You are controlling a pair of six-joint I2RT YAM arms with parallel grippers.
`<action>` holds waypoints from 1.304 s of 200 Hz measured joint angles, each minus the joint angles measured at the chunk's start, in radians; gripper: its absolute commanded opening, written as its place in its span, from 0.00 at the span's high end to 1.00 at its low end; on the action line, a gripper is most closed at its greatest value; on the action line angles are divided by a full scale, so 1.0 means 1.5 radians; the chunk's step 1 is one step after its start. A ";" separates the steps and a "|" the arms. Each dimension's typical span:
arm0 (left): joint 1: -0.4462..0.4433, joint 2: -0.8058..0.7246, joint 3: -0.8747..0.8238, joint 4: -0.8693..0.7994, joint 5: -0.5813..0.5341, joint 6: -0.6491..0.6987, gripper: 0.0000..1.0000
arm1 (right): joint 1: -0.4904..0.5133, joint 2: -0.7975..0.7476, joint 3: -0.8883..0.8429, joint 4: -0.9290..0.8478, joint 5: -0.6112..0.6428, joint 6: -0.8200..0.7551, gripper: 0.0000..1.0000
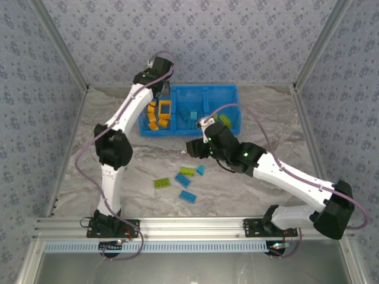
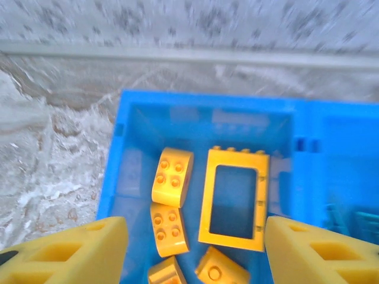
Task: Sort the legos into containers by color
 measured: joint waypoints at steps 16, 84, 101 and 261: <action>-0.007 -0.079 -0.051 0.023 0.011 -0.010 0.38 | 0.003 0.035 0.005 -0.041 -0.024 -0.046 0.41; -0.022 -0.462 -0.429 0.156 0.222 -0.047 0.38 | -0.003 0.149 0.063 -0.210 -0.034 -0.169 0.38; -0.045 -0.543 -0.507 0.173 0.284 -0.058 0.38 | -0.007 0.191 0.093 -0.232 -0.024 -0.167 0.37; -0.187 -0.785 -0.726 0.199 0.374 -0.147 0.39 | -0.026 0.422 0.133 -0.258 -0.002 -0.180 0.52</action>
